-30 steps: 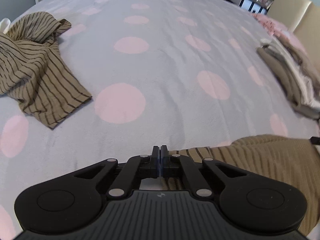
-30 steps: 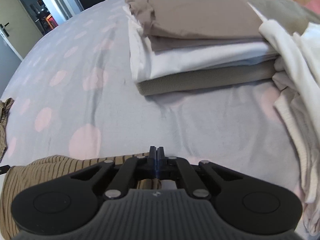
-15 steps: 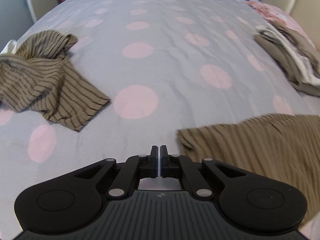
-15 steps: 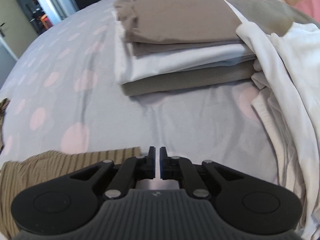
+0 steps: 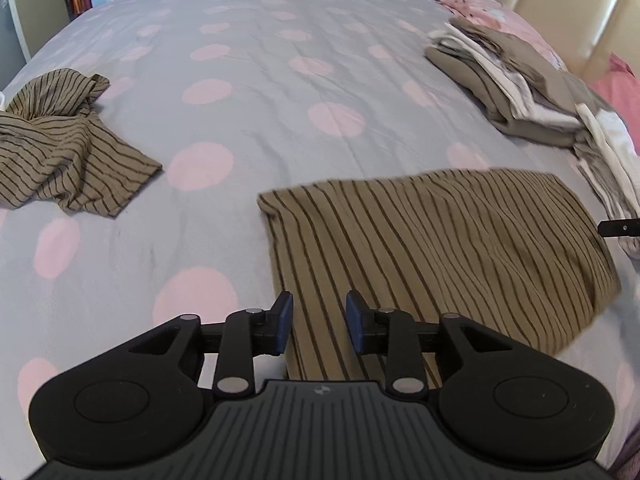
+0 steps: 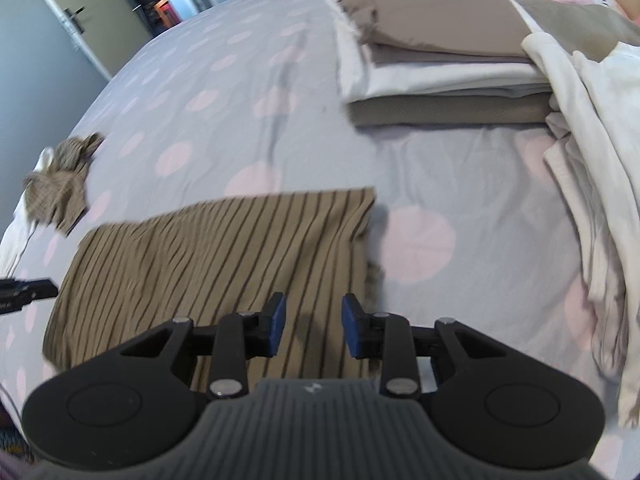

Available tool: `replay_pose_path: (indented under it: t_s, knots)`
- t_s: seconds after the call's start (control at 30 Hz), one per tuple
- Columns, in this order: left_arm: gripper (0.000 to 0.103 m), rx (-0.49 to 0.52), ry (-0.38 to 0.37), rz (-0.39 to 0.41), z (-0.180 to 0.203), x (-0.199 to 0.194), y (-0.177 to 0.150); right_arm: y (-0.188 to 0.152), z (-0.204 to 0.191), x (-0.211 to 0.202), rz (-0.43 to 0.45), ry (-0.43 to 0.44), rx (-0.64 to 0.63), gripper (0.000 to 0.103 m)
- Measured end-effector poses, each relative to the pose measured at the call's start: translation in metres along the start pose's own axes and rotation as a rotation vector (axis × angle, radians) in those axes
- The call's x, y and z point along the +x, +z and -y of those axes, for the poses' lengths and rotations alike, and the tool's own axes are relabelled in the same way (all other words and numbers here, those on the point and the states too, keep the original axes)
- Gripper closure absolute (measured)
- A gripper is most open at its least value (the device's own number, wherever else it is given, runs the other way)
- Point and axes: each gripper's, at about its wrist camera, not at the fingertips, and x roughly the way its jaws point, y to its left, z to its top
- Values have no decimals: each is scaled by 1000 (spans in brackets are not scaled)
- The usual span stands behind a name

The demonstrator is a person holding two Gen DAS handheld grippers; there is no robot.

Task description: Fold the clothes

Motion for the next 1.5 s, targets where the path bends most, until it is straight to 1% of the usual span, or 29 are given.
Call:
replay_pose_path:
  t_s: [0.1, 0.13, 0.3, 0.4, 0.57, 0.6, 0.63, 0.67, 0.7, 0.73, 0.83, 0.9, 0.97, 1.03, 1.1, 1.2, 1.23, 1.3, 1.37, 1.47, 1.5]
  knots:
    - [65, 9, 2, -11, 4, -7, -14, -13, -4, -9, -22, 10, -37, 69]
    - [64, 13, 2, -15, 5, -9, -19, -18, -5, -11, -28, 9, -49, 67]
    - [64, 42, 10, -50, 8, -12, -42, -38, 2, -15, -72, -14, -84, 67]
    - [61, 68, 9, -56, 11, -11, -52, -48, 8, -13, -110, -26, -98, 66]
    - [60, 110, 10, -66, 22, -7, -57, -60, 8, -2, -155, -27, -148, 66]
    - [61, 122, 12, -69, 24, -5, -57, -62, 5, -1, -162, -28, -168, 69]
    - [67, 140, 14, -72, 27, -5, -57, -62, 2, 0, -163, -34, -186, 78]
    - [72, 155, 17, -75, 30, -4, -57, -62, 0, 1, -162, -39, -203, 84]
    - [79, 166, 22, -78, 32, -4, -57, -61, -2, 1, -162, -44, -220, 89]
    - [86, 176, 29, -78, 34, -4, -57, -61, -3, 1, -162, -48, -230, 92]
    - [95, 211, 43, -82, 37, -4, -59, -61, -4, 1, -166, -62, -250, 95]
    - [97, 225, 47, -87, 37, -5, -60, -61, -4, 2, -182, -72, -260, 96]
    - [98, 238, 54, -94, 37, -5, -62, -62, -2, 4, -197, -96, -275, 101]
    - [99, 247, 60, -97, 36, -6, -64, -63, 0, 5, -207, -125, -288, 102]
    - [99, 253, 65, -99, 36, -6, -65, -62, 6, 6, -214, -119, -270, 102]
    - [99, 266, 77, -97, 34, -8, -64, -64, 6, 7, -221, -131, -282, 102]
    - [103, 271, 89, -97, 33, -8, -63, -64, 7, 7, -222, -137, -281, 103]
    - [103, 280, 118, -104, 30, -8, -63, -64, 10, 6, -224, -172, -289, 103]
    - [103, 280, 132, -110, 27, -10, -63, -65, 12, 4, -219, -271, -356, 103]
    - [103, 286, 145, -104, 26, -12, -65, -62, 28, -3, -220, -228, -268, 103]
    - [103, 279, 150, -108, 24, -13, -65, -63, 28, -5, -213, -218, -274, 103]
